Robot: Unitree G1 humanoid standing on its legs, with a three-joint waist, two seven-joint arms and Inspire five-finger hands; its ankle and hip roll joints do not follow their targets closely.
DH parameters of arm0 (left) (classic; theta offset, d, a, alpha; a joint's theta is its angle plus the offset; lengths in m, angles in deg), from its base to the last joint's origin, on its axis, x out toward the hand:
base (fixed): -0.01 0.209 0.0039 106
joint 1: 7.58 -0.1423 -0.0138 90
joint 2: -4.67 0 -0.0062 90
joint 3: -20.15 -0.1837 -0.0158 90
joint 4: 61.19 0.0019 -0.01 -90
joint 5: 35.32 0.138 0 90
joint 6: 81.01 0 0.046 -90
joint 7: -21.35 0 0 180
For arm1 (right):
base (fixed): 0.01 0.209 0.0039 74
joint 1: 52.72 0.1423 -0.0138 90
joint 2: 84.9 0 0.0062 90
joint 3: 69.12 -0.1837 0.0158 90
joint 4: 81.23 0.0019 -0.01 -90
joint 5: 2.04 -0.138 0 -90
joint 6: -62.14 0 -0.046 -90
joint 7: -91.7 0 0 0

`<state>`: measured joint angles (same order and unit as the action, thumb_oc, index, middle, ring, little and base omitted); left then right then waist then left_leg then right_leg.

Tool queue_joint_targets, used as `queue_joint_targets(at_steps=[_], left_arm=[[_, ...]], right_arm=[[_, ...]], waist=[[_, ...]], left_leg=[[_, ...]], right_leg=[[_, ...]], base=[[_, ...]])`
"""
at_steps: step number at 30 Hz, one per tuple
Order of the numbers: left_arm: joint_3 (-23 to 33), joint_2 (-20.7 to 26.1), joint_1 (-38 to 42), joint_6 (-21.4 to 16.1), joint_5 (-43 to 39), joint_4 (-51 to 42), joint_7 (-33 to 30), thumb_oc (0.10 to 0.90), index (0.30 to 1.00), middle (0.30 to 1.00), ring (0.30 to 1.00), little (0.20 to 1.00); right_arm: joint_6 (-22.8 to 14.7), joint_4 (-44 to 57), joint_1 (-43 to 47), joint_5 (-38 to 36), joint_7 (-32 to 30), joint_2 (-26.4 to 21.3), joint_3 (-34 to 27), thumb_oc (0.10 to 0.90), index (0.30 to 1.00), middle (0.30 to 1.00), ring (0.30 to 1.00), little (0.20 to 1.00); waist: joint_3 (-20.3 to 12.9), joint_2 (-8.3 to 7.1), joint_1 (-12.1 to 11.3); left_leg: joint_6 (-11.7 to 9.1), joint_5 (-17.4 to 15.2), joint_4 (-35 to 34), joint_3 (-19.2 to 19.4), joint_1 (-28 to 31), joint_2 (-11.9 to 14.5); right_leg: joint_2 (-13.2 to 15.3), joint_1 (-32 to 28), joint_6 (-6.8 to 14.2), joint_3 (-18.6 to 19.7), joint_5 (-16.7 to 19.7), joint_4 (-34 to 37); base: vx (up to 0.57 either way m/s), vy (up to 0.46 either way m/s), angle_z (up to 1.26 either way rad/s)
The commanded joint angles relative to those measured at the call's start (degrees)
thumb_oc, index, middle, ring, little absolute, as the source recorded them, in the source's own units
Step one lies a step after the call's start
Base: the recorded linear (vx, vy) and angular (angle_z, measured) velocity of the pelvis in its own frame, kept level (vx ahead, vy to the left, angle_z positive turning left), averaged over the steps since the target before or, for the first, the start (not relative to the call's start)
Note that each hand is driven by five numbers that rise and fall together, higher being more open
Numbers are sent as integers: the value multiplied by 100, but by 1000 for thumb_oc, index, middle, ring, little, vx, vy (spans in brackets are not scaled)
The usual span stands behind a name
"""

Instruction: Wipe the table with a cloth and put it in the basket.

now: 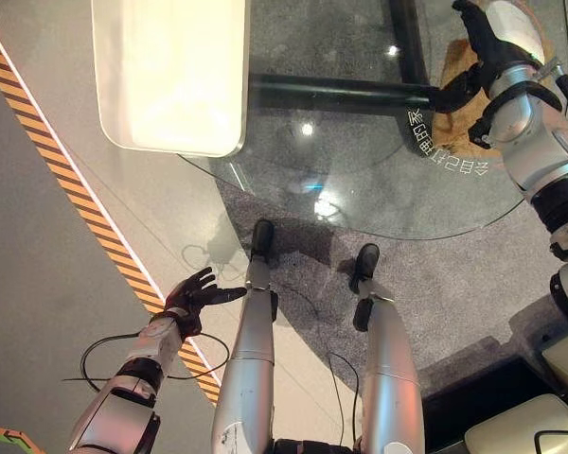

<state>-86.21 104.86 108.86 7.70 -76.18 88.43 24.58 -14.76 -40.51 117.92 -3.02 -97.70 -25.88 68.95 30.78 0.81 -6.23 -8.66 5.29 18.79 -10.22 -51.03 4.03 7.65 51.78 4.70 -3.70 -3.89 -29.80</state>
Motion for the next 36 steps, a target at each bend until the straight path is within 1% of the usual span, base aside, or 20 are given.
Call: queue_joint_targets(at_steps=[1, 2, 3, 4, 5, 6, 11, 12, 17, 23, 26, 36], left_arm=[[-70, 226, -558, 15, 97, -60, -3, 800, 900, 900, 900, 900], [-75, 208, -580, 5, 118, -77, -15, 800, 900, 900, 900, 900], [-79, 200, -564, -19, 126, -96, -28, 800, 900, 900, 900, 900], [-92, 194, -575, -29, 110, -101, -32, 800, 900, 900, 900, 900], [-99, 184, -624, -17, 132, -102, -27, 800, 900, 900, 900, 900], [-84, 198, -584, -10, 130, -113, -23, 800, 900, 900, 900, 900], [-98, 232, -595, -4, 85, -109, -5, 800, 900, 900, 900, 900], [-108, 227, -641, 6, 99, -104, -6, 800, 900, 900, 900, 900], [-129, 281, -624, 80, 142, -163, -36, 800, 900, 900, 900, 900], [-117, 397, -600, 117, 122, -146, 28, 800, 900, 900, 900, 900], [-120, 404, -647, 74, 148, -142, 38, 800, 900, 900, 900, 900], [-109, 492, -616, 115, 159, -191, 56, 800, 900, 900, 900, 900]], right_arm=[[195, -173, 924, 335, 73, -316, 269, 800, 900, 900, 900, 900], [206, -252, 918, 389, 145, -314, 263, 800, 900, 900, 900, 900], [250, -377, 982, 418, 177, -333, 280, 800, 900, 900, 900, 900], [293, -434, 992, 408, 165, -336, 295, 800, 900, 900, 900, 900], [358, -512, 949, 461, 181, -314, 284, 800, 900, 900, 900, 900], [402, -553, 991, 527, 185, -328, 268, 800, 900, 900, 900, 900], [515, -908, 1030, 616, 218, -361, 273, 800, 900, 900, 900, 900], [516, -972, 991, 622, 235, -353, 286, 800, 900, 900, 900, 900], [514, -1138, 1026, 955, 303, -357, 315, 800, 900, 900, 900, 900], [418, -1252, 1160, 1327, 7, -340, 577, 800, 900, 900, 900, 900], [458, -1225, 1240, 1486, 41, -325, 682, 800, 900, 900, 900, 900], [378, -1282, 1299, 1613, 96, -240, 823, 800, 900, 900, 900, 900]], waist=[[-99, 143, -50], [-99, 152, -63], [-99, 170, -86], [-99, 176, -91], [-99, 178, -90], [-99, 192, -100], [-99, 214, -123], [-99, 203, -123], [-99, 191, -151], [-99, 174, -180], [-99, 167, -208], [-99, 152, -251]], left_leg=[[638, -444, 181, 507, 125, -623], [642, -439, 183, 501, 114, -628], [663, -227, 130, 490, -26, -630], [664, -224, 129, 481, -28, -633], [650, -423, 181, 479, 100, -638], [666, -216, 124, 483, -31, -632], [681, -189, 109, 467, -56, -644], [670, -395, 161, 461, 78, -655], [681, -396, 189, 431, 40, -662], [687, -368, 183, 418, -38, -650], [685, -354, 181, 394, -82, -650], [706, -361, 194, 357, -151, -662]], right_leg=[[-504, -341, -340, -449, -124, 448], [-502, -328, -341, -452, -123, 437], [-505, -204, -380, -495, 66, 501], [-510, -201, -383, -490, 63, 495], [-510, -301, -350, -445, -137, 393], [-510, -187, -381, -494, 58, 467], [-523, -151, -380, -495, 68, 441], [-518, -265, -346, -452, -128, 361], [-506, -226, -325, -469, -81, 351], [-508, -168, -310, -486, -36, 364], [-505, -134, -302, -493, -26, 354], [-505, -64, -306, -541, -11, 329]], base=[[90, -18, 1], [0, 0, 0], [-47, 16, 5], [23, -1, 7], [15, 2, 6], [15, 4, 5], [16, 1, 4], [87, -36, 5], [33, -37, 2], [3, -5, 0], [0, 0, 0], [8, -22, 1]])
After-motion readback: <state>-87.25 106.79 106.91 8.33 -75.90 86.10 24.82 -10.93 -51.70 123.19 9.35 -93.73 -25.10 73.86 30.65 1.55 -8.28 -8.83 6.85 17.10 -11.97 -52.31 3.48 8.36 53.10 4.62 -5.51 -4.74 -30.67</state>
